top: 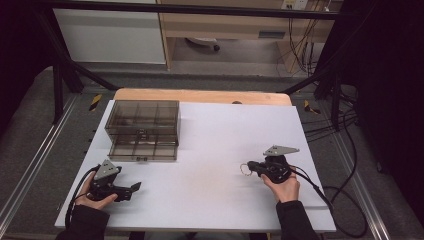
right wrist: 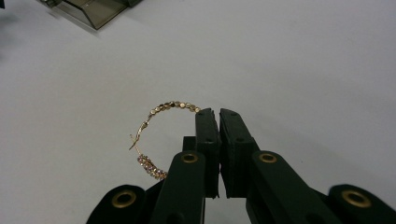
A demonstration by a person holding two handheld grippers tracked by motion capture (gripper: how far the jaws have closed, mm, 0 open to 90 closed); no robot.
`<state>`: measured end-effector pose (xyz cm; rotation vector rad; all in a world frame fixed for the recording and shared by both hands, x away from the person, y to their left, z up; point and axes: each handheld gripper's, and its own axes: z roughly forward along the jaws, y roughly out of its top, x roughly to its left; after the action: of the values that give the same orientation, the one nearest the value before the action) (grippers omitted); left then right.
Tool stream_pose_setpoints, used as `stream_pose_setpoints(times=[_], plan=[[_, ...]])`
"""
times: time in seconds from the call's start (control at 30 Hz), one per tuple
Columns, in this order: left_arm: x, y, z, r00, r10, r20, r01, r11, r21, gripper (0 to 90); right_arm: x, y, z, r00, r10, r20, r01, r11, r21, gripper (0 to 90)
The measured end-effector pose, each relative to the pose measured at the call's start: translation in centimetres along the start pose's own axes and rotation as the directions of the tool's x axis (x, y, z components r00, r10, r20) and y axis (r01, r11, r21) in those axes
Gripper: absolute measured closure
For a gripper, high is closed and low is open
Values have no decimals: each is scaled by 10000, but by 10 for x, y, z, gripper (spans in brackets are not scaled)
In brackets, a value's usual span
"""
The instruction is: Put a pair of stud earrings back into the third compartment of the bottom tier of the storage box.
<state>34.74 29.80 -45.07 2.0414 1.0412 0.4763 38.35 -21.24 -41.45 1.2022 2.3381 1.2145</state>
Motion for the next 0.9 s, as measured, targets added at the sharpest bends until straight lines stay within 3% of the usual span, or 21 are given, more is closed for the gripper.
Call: stream_pose_setpoints(times=[0.9], plan=[[1, 0, 0, 10000, -34, 20, 34, 10000, -14, 42, 38, 31, 35, 9966, -588, -581, 580, 9982, -156, 869]])
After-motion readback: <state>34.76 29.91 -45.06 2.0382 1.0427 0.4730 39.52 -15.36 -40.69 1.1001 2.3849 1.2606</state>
